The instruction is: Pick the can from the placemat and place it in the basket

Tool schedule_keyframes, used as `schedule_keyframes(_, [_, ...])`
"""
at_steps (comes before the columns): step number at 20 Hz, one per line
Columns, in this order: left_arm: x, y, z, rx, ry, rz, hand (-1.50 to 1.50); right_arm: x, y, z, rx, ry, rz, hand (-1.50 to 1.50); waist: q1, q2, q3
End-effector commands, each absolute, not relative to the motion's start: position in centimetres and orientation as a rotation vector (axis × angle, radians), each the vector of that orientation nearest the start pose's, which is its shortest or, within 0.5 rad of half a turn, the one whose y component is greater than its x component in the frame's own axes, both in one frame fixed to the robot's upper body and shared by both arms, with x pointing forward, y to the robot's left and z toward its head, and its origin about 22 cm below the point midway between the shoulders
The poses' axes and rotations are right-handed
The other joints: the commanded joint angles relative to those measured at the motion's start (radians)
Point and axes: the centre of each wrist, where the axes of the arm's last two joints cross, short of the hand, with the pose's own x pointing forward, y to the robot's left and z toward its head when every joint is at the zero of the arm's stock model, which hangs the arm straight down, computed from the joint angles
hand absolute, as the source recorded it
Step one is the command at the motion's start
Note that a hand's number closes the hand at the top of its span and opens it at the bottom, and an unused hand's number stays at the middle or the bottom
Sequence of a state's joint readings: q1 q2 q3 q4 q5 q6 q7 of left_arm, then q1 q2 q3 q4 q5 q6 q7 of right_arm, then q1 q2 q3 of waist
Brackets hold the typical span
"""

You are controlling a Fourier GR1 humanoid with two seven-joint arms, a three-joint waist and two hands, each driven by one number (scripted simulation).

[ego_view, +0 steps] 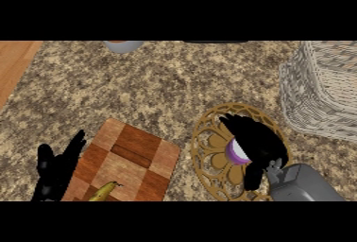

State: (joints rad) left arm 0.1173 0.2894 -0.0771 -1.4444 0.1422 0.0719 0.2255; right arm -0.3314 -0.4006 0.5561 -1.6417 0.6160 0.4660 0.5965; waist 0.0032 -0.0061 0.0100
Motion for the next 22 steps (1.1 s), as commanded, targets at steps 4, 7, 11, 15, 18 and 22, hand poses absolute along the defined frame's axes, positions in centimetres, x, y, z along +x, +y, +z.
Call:
schedule_keyframes(4, [19.7, 28.1, -6.4, 0.137, -1.005, -0.023, 0.0, 28.0, -16.2, 5.0, -0.601, -0.988, 1.484, 1.5, 0.002, 0.008, -0.01])
schedule_keyframes(7, [20.0, 27.9, -5.4, 0.152, -1.03, -0.033, 0.0, 28.3, -16.7, 7.4, -0.648, -1.07, 1.575, 1.5, 0.001, 0.006, -0.01])
schedule_keyframes(11, [20.1, 29.7, -6.2, 0.156, -1.013, -0.033, 0.0, 26.9, -17.9, 4.5, -0.708, -1.066, 1.619, 1.5, -0.004, 0.007, -0.01])
schedule_keyframes(15, [20.6, 30.1, -6.3, 0.144, -1.01, -0.03, 0.0, 26.1, -16.0, 4.1, -0.764, -1.02, 1.491, 1.5, -0.01, 0.006, -0.011])
schedule_keyframes(18, [20.4, 29.4, -5.4, 0.158, -1.009, -0.017, 0.0, 25.6, -14.5, 1.1, -0.837, -0.901, 1.318, 1.5, -0.009, 0.008, -0.01])
schedule_keyframes(22, [19.9, 30.4, -5.1, 0.149, -1.009, -0.04, 0.0, 25.1, -13.3, 1.0, -0.892, -0.882, 1.239, 1.5, -0.003, 0.006, -0.01])
